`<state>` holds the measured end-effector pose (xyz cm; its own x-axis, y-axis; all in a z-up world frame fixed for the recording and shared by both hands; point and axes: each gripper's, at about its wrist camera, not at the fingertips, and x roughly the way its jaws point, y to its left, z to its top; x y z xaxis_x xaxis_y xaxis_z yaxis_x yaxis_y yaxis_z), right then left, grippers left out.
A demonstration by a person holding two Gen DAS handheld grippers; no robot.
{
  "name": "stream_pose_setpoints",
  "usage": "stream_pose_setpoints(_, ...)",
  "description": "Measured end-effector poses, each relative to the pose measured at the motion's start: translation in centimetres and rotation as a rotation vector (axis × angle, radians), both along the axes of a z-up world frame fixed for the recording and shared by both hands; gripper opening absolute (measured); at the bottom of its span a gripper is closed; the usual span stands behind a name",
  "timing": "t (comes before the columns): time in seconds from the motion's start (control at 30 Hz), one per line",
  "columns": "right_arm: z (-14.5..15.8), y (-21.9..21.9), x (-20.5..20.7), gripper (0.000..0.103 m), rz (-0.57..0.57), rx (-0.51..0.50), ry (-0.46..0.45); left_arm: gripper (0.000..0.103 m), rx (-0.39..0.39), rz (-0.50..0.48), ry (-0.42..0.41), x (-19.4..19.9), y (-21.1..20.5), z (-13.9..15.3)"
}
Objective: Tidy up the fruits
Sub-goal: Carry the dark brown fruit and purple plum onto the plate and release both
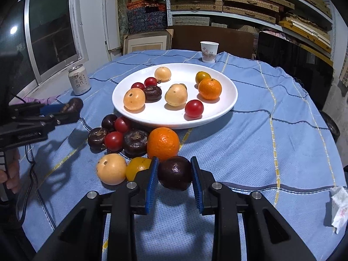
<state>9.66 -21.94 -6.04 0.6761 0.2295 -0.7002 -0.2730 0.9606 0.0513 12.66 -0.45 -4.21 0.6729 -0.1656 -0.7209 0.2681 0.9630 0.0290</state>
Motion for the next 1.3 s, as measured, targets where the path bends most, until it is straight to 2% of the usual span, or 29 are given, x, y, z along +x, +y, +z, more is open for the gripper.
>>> stream_pose_setpoints(0.17, 3.3, -0.8, 0.8, 0.03, -0.009, 0.012, -0.049, 0.043, -0.014, -0.032, -0.022, 1.7, -1.7, 2.7)
stream_pose_setpoints(0.3, 6.2, -0.9, 3.4, 0.03, -0.023, -0.018, -0.102, 0.043, -0.011, -0.036, -0.039, 5.6, -3.5, 4.3)
stream_pose_setpoints(0.4, 7.0, -0.9, 6.2, 0.03, -0.031, -0.03, -0.107, 0.043, -0.036, -0.033, -0.013, 9.2, -4.4, 4.4)
stream_pose_setpoints(0.53, 5.7, -0.6, 10.9, 0.03, -0.043, -0.024, -0.056, 0.043, -0.019, -0.012, 0.01, 13.6, -5.4, 3.4)
stream_pose_setpoints(0.8, 2.1, 1.1, 16.3, 0.031, -0.033, -0.029, 0.012, 0.043, -0.009, 0.043, 0.094, 19.8, -5.0, -0.1)
stream_pose_setpoints(0.87, 2.0, 1.5, 16.7, 0.033, -0.036, -0.044, 0.001, 0.058, -0.004, 0.061, 0.09, 20.2, -4.7, -0.5)
stream_pose_setpoints(0.97, 2.5, 1.5, 16.4, 0.033, -0.037, -0.048, -0.019, 0.069, -0.034, 0.074, 0.085, 19.9, -3.9, -0.3)
stream_pose_setpoints(1.17, 4.5, -0.2, 13.9, 0.033, -0.05, -0.01, -0.05, 0.074, -0.111, 0.081, 0.068, 17.1, -2.1, 1.8)
stream_pose_setpoints(1.3, 5.9, -1.2, 10.3, 0.034, -0.042, -0.003, -0.064, 0.082, -0.126, 0.057, 0.027, 12.6, -0.8, 3.2)
